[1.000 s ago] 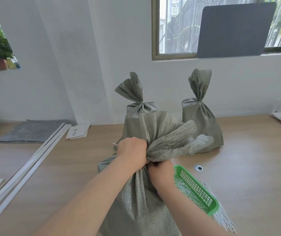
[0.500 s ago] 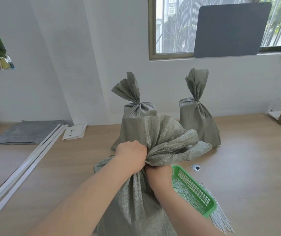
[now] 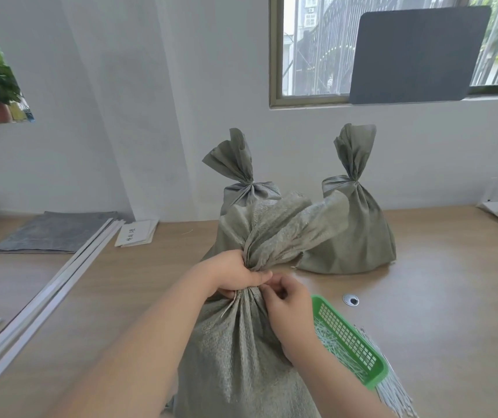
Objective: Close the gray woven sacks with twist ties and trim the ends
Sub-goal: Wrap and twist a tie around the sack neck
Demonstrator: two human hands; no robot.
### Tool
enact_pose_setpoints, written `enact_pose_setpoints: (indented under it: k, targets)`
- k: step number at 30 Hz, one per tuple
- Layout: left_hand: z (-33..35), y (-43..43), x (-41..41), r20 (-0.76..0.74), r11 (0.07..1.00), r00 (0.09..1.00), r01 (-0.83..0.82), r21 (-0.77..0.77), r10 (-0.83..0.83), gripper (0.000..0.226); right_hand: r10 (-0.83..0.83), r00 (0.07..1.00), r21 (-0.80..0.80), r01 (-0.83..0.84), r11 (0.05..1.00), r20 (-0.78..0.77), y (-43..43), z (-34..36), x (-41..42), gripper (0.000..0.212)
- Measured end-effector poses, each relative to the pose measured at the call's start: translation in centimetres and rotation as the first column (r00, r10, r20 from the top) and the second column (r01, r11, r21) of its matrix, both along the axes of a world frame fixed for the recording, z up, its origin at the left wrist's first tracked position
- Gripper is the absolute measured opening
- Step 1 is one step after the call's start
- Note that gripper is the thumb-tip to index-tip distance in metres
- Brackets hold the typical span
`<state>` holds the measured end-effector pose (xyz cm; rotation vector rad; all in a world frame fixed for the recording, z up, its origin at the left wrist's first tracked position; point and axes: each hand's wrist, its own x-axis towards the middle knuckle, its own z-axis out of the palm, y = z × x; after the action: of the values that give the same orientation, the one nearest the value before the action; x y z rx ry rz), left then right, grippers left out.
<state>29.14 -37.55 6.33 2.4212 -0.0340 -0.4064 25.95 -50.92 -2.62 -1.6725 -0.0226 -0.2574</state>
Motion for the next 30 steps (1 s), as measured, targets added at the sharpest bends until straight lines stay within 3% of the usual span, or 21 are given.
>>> enact_pose_setpoints:
  k: [4,10,15,16,18,21,24,27,30]
  targets:
    - [-0.4,-0.3,-0.3,0.007,0.993,0.997,-0.072,-0.094,0.072,0.024,0.025,0.992,-0.014,-0.024,1.000,0.124,-0.2,0.3,-0.7,0.023]
    - [-1.0,-0.1,-0.5,0.046,0.988,0.993,-0.102,-0.114,0.108,0.024,0.109,0.920,-0.191,-0.038,0.981,0.377,-0.1,0.4,-1.8,0.023]
    - [-1.2,-0.1,-1.0,0.084,0.982,0.990,-0.096,-0.162,0.110,0.018,0.240,0.859,-0.297,-0.109,0.949,0.452,0.2,0.3,-2.3,0.006]
    - [-1.2,0.0,-1.0,0.100,0.983,0.989,-0.094,-0.155,0.110,0.020,0.255,0.849,-0.339,-0.096,0.936,0.463,0.3,0.3,-2.4,0.015]
    - [-1.2,0.1,-0.9,0.104,0.987,0.988,-0.101,-0.124,0.114,0.025,0.249,0.843,-0.412,-0.037,0.910,0.476,0.6,0.2,-2.3,0.031]
    - [-1.4,0.1,-0.9,0.127,0.989,0.984,-0.116,-0.087,0.127,0.028,0.206,0.835,-0.432,0.042,0.901,0.510,1.0,0.3,-2.0,0.029]
    - [-1.8,0.3,-1.2,0.099,0.967,0.977,-0.168,-0.192,0.189,0.010,0.224,0.825,-0.417,0.016,0.909,0.519,1.1,0.5,-1.7,0.019]
    - [-2.5,0.8,-1.4,0.078,0.932,0.964,-0.221,-0.288,0.253,0.020,0.210,0.859,-0.327,-0.052,0.943,0.468,1.0,0.8,-1.3,0.021]
    - [-3.0,1.4,-2.1,0.096,0.898,0.963,-0.194,-0.396,0.250,0.013,0.191,0.924,-0.208,-0.126,0.970,0.331,1.0,0.9,-1.3,0.023]
